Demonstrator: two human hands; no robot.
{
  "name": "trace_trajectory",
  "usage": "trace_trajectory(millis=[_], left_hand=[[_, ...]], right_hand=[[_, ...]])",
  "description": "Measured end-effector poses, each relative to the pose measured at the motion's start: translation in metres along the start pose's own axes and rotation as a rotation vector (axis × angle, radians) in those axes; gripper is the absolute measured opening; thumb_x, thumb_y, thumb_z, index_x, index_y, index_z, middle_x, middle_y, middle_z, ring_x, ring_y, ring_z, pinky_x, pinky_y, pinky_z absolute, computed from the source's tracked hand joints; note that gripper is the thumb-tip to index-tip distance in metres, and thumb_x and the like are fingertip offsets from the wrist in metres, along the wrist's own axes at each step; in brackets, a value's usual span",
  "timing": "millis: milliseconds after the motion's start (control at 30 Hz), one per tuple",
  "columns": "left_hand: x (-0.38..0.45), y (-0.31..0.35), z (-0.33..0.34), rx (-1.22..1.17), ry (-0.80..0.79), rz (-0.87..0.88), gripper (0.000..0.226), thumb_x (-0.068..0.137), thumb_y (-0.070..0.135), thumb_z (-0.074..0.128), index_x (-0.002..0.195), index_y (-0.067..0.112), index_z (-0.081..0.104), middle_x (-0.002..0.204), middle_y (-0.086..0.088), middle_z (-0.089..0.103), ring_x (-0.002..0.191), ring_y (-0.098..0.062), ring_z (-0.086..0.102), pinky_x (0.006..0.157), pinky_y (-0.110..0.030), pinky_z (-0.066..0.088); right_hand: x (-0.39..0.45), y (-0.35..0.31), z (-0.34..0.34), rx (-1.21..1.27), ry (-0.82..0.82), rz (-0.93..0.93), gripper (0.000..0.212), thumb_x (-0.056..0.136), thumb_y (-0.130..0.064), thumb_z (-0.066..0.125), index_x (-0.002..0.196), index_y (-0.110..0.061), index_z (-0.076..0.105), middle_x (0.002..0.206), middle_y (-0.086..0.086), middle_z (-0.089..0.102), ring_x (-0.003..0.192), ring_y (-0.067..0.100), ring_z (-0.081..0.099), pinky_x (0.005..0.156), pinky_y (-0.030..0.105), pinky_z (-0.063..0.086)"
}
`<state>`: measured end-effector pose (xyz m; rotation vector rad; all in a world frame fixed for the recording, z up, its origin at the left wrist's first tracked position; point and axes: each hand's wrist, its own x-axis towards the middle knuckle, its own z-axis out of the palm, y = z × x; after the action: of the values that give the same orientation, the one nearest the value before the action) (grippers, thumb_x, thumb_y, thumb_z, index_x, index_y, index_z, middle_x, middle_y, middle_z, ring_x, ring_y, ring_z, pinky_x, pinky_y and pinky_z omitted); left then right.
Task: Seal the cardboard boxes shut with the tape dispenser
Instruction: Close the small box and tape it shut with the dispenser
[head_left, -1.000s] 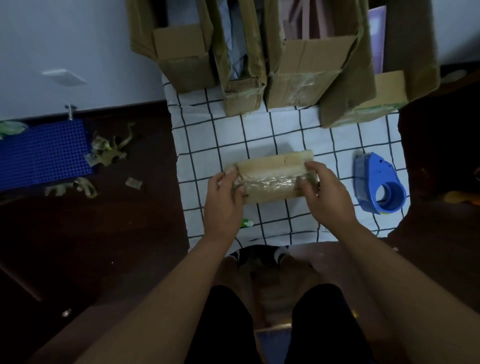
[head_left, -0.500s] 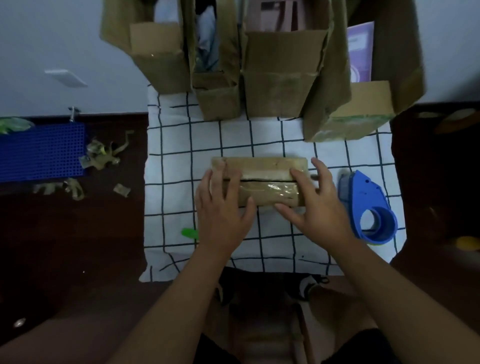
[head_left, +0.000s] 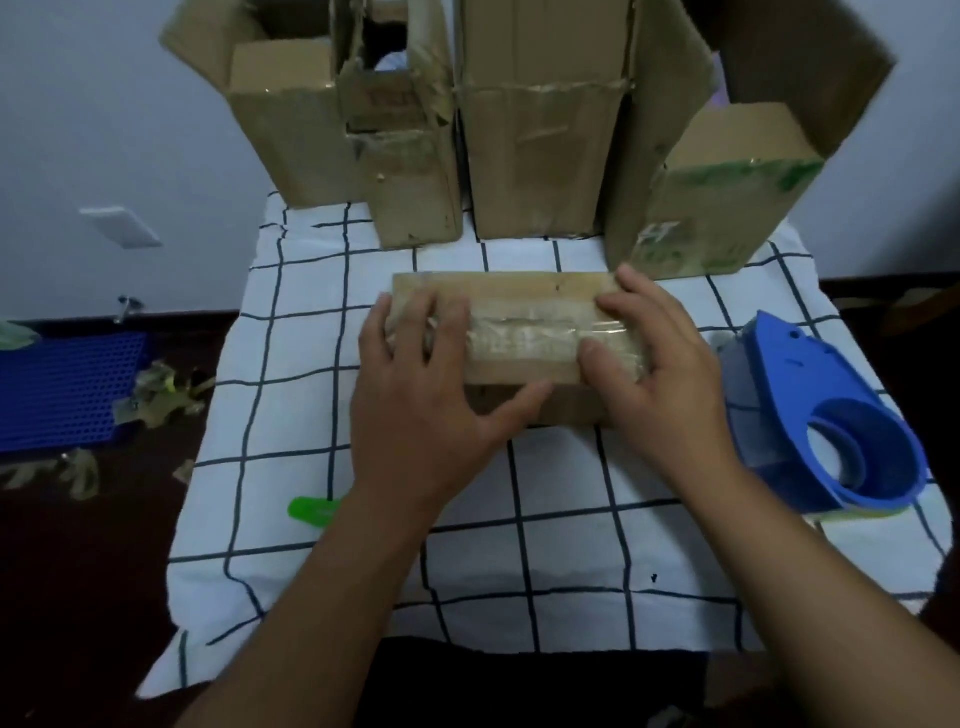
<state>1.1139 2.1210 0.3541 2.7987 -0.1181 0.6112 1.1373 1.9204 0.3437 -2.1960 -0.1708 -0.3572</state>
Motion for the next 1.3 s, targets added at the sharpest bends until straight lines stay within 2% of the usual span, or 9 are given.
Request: trace_trajectory(millis=[200,433,567,667,733,900,1000,1200,1300], left_hand=[[-0.022,0.008,-0.028,0.05,0.01,0.036,0.096,0.073,0.084,0.047,0.14,0.015,0.048,0.146,-0.008,0.043,0.135,-0.037,0.033,0.094,-0.051,0.049],[-0.064,0.042,-0.054,0.025,-0.081,-0.044,0.086,0.071,0.086,0.04,0.14,0.036,0.039,0.152,-0.001,0.029,0.142,-0.032,0.016,0.098,-0.048,0.045],[-0.073,0.048,-0.052,0.121,-0.265,-0.046,0.085,0.076,0.086,0.03,0.146,0.036,0.032,0.158,-0.004,0.022,0.147,-0.036,0.002,0.112,-0.051,0.028],[-0.078,0.052,-0.047,0.179,-0.26,-0.02,0.084,0.083,0.08,0.023,0.149,0.029,0.03,0.161,-0.011,0.016,0.149,-0.033,-0.001,0.119,-0.047,0.003],[-0.079,0.054,-0.044,0.183,-0.243,-0.014,0.083,0.087,0.077,0.023,0.151,0.025,0.028,0.161,-0.013,0.016,0.149,-0.029,0.003,0.119,-0.043,0.002],[-0.078,0.06,-0.043,0.184,-0.175,-0.005,0.081,0.089,0.074,0.027,0.149,0.02,0.03,0.155,-0.014,0.027,0.145,-0.03,0.014,0.119,-0.043,0.011],[-0.079,0.064,-0.04,0.195,-0.17,-0.031,0.078,0.088,0.075,0.022,0.15,0.028,0.026,0.154,-0.014,0.026,0.145,-0.031,0.013,0.117,-0.049,0.006],[-0.081,0.065,-0.036,0.185,-0.198,-0.044,0.075,0.088,0.075,0.018,0.15,0.034,0.027,0.157,-0.017,0.022,0.146,-0.033,0.012,0.118,-0.049,0.003],[-0.081,0.065,-0.038,0.149,-0.191,-0.048,0.067,0.093,0.066,0.017,0.15,0.033,0.03,0.155,-0.018,0.026,0.145,-0.033,0.014,0.117,-0.047,0.006]], right_hand=[[-0.024,-0.017,-0.017,0.03,0.047,-0.017,0.045,0.085,-0.041,0.062,0.125,-0.021,0.065,0.146,-0.013,0.049,0.123,-0.012,0.036,0.096,0.0,0.021],[-0.064,-0.036,-0.054,0.015,-0.046,0.068,0.037,0.092,-0.032,0.064,0.127,-0.023,0.06,0.152,-0.002,0.035,0.131,0.009,0.035,0.102,0.025,0.027],[-0.075,-0.035,-0.058,-0.108,-0.147,0.153,0.049,0.096,-0.04,0.057,0.14,-0.02,0.051,0.147,0.004,0.042,0.13,0.022,0.045,0.102,0.033,0.036],[-0.084,-0.031,-0.057,-0.142,-0.18,0.188,0.059,0.098,-0.053,0.048,0.148,-0.023,0.039,0.15,0.005,0.043,0.133,0.024,0.044,0.104,0.039,0.038],[-0.089,-0.027,-0.059,-0.152,-0.176,0.177,0.062,0.098,-0.058,0.044,0.15,-0.024,0.036,0.149,0.003,0.044,0.133,0.024,0.043,0.103,0.04,0.039],[-0.095,-0.008,-0.091,-0.351,0.017,0.121,0.052,0.094,-0.048,0.056,0.137,-0.018,0.053,0.132,0.003,0.058,0.127,0.025,0.042,0.103,0.045,0.038],[-0.093,0.007,-0.111,-0.466,0.089,0.17,0.046,0.092,-0.044,0.058,0.128,-0.016,0.058,0.129,0.005,0.059,0.124,0.027,0.043,0.102,0.045,0.034],[-0.092,0.027,-0.108,-0.711,-0.145,0.321,0.026,0.095,-0.04,0.053,0.11,-0.02,0.057,0.1,0.0,0.059,0.109,0.023,0.055,0.106,0.048,0.028],[-0.093,0.03,-0.104,-0.691,-0.109,0.318,0.014,0.097,-0.032,0.054,0.104,-0.02,0.057,0.1,0.0,0.06,0.108,0.024,0.054,0.105,0.049,0.029]])
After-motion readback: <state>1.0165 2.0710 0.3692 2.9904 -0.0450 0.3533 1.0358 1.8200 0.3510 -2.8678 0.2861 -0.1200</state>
